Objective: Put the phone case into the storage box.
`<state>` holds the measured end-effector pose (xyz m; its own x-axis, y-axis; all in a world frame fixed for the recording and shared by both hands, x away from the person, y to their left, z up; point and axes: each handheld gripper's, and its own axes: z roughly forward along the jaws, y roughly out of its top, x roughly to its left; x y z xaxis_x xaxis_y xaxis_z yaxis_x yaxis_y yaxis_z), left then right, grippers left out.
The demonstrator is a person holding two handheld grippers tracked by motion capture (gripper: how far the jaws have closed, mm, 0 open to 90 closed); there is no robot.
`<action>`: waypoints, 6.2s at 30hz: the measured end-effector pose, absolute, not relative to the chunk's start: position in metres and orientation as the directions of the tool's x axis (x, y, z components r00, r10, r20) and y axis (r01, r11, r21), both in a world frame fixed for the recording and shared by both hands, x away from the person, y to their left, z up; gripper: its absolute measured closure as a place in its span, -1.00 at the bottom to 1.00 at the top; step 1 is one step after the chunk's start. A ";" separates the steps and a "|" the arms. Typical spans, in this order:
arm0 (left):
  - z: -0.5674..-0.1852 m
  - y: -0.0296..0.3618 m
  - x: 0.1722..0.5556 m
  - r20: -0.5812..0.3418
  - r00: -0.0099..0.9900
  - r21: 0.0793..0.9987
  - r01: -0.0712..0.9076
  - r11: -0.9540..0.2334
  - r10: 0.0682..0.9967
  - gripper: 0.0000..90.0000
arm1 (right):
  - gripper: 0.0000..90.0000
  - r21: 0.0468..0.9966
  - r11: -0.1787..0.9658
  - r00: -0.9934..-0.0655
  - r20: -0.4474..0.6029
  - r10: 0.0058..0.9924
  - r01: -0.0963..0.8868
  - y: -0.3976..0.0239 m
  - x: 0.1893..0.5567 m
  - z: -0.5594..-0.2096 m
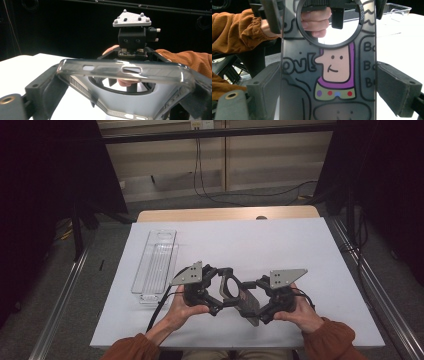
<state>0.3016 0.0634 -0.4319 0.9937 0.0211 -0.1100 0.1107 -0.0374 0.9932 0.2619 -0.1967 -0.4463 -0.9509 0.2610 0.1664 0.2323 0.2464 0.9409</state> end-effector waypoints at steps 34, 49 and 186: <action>-0.427 0.063 0.301 -0.104 0.992 0.993 0.108 -0.051 0.068 -0.70 | -0.91 0.941 0.262 -0.933 0.118 0.340 0.215 -0.197 0.263 -0.445; -0.419 0.076 0.306 -0.107 0.985 0.994 0.111 -0.022 0.136 -0.69 | -0.97 0.947 0.230 -0.901 0.114 0.419 0.226 -0.205 0.264 -0.442; -0.336 0.211 0.341 -0.107 0.586 0.993 0.105 0.055 0.804 -0.70 | -1.00 0.965 0.071 -0.431 0.047 0.901 0.254 -0.309 0.199 -0.465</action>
<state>0.3408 0.2115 -0.3356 0.5855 0.8036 -0.1069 0.1054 0.0553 0.9929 0.1988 -0.3089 -0.4646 -0.4305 0.9014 0.0470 0.2541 0.0711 0.9646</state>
